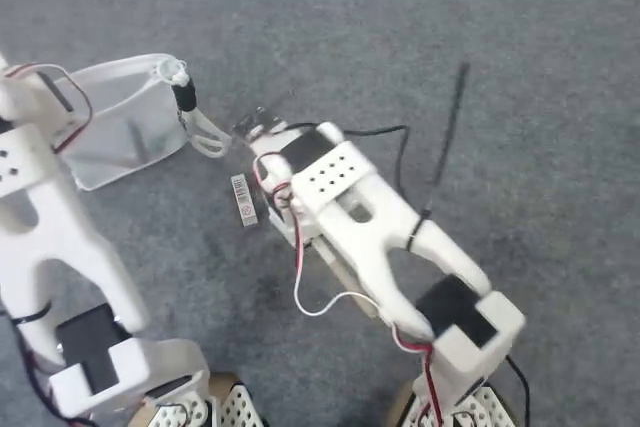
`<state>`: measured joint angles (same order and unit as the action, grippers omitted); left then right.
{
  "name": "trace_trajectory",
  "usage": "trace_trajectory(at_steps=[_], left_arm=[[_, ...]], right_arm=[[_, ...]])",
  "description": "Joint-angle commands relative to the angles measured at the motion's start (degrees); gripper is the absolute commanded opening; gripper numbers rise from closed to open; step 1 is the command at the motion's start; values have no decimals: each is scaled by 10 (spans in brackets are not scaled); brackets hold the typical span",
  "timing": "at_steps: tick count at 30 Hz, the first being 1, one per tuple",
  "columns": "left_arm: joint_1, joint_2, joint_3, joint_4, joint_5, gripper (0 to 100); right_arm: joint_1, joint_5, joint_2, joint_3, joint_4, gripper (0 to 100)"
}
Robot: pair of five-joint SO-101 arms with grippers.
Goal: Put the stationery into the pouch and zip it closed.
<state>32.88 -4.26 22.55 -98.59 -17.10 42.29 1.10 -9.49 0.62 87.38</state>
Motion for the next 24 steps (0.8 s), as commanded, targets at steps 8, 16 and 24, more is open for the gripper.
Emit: trace_trajectory(at_steps=[8, 16, 24], left_arm=[[-70, -9, 35, 6, -11, 10], [-149, -9, 34, -11, -9, 10], [-166, -8, 33, -18, -8, 10]], right_arm=[[-36, 0, 145, 15, 55, 6], [-36, 0, 249, 15, 83, 6], [-33, 0, 404, -52, 2, 6]])
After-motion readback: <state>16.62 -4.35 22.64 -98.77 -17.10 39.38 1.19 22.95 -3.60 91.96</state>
